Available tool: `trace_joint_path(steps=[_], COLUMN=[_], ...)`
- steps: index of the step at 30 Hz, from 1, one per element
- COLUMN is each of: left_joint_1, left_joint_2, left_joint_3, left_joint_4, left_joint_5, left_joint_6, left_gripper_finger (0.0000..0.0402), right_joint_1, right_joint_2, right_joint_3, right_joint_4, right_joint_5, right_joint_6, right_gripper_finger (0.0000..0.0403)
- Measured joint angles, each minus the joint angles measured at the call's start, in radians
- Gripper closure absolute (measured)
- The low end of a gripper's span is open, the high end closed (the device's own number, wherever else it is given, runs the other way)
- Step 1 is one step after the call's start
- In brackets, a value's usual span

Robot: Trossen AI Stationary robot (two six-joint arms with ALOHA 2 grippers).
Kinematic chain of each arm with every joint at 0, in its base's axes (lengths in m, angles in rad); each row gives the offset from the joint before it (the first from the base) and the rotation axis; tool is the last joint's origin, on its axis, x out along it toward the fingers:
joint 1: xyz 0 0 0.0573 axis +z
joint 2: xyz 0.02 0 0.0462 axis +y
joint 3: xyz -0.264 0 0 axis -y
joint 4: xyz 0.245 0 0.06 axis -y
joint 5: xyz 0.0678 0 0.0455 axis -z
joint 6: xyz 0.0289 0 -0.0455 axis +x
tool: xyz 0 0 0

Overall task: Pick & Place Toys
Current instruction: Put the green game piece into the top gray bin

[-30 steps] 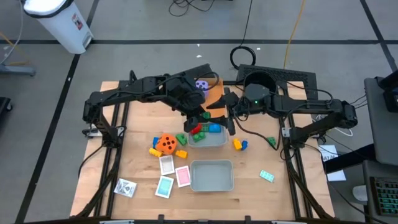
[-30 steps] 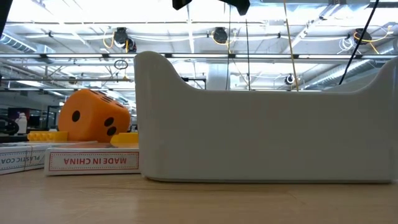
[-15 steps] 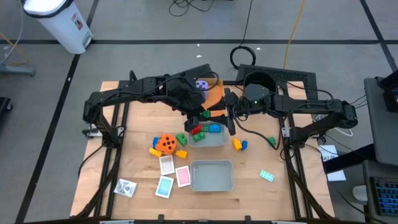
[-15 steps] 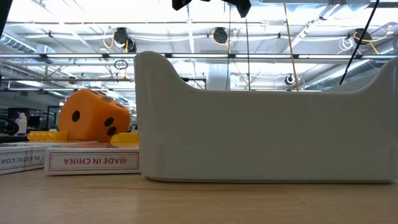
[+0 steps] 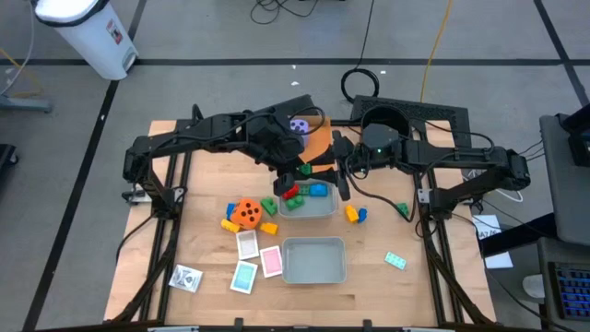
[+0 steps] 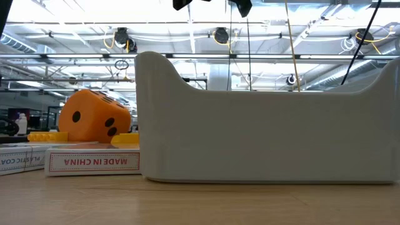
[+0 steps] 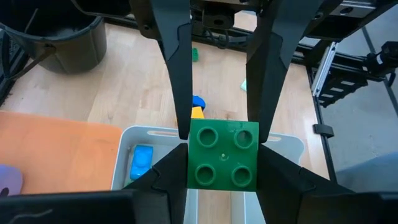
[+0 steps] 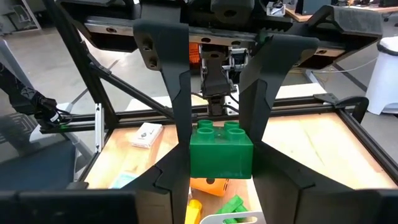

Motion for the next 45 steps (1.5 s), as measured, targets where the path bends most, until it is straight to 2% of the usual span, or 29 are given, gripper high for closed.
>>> trace_joint_path(steps=[3,10,15,22,31,45], left_joint_1=[0.0,0.001,0.001,0.002,0.006,0.052], left_joint_2=[0.0,0.0,0.0,-0.002,-0.011,-0.107], left_joint_3=[0.0,0.0,0.0,0.0,0.0,0.001], left_joint_4=[0.0,0.002,0.001,0.004,-0.004,-0.049], left_joint_5=[0.0,0.001,0.0,-0.001,0.046,-0.042], left_joint_6=[-0.001,-0.014,-0.021,-0.042,-0.053,-0.036], left_gripper_finger=[0.0246,0.0184,0.0164,0.0161,0.016,0.016], right_joint_1=[0.0,0.0,-0.006,-0.043,-0.071,-0.07], right_joint_2=[0.0,0.0,0.0,-0.001,-0.002,-0.003], right_joint_3=[0.0,-0.001,-0.001,-0.002,-0.002,-0.002], right_joint_4=[0.001,0.004,0.003,-0.005,-0.004,-0.058], right_joint_5=[0.001,-0.003,-0.004,-0.008,-0.052,-0.041], right_joint_6=[-0.001,-0.017,-0.017,-0.018,0.001,0.021], right_gripper_finger=[0.027,0.027,0.027,0.027,0.027,0.027])
